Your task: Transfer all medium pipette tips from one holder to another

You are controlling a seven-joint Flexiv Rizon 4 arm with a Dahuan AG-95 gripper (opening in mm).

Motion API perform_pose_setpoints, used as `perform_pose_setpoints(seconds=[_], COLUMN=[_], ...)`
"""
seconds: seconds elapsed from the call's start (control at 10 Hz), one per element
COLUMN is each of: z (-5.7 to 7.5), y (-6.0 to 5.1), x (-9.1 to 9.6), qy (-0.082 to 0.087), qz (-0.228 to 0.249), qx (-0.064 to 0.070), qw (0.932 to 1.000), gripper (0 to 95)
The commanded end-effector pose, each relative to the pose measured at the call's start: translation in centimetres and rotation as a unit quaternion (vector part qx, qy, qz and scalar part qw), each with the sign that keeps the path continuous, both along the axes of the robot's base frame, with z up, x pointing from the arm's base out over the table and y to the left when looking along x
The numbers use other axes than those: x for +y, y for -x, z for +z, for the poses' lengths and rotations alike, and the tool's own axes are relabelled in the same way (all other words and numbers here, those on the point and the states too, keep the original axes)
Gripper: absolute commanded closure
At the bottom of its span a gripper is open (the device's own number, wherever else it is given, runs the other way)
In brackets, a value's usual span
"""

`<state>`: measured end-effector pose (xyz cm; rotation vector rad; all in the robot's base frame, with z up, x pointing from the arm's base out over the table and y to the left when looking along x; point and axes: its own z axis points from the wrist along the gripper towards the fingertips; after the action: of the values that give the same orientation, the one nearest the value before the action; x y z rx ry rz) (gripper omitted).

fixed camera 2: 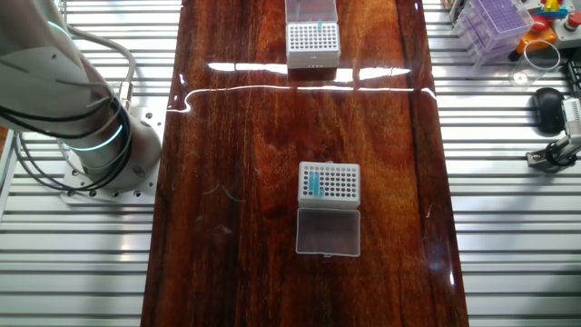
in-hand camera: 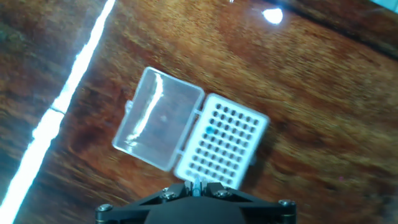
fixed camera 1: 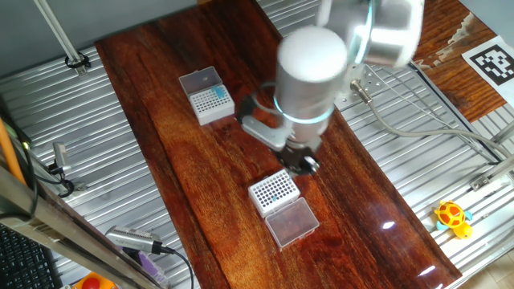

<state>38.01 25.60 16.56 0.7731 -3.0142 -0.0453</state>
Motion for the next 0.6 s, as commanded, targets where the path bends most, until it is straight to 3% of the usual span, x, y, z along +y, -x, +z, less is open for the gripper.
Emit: perform_pose_setpoints(seconds=[0.1, 0.2, 0.3, 0.6], z=[0.3, 0.3, 0.3, 0.3], y=[-0.6, -0.7, -0.6, -0.1], x=[-5.7, -8.1, -9.2, -9.3], qy=[-0.003, -0.003, -0.004, -0.006], qz=[0.055, 0.073, 0.081, 0.077], qx=[0.006, 0.007, 0.006, -0.001], qw=[0.9985, 0.9973, 0.9967, 0.9970], gripper=[95.0, 95.0, 95.0, 95.0])
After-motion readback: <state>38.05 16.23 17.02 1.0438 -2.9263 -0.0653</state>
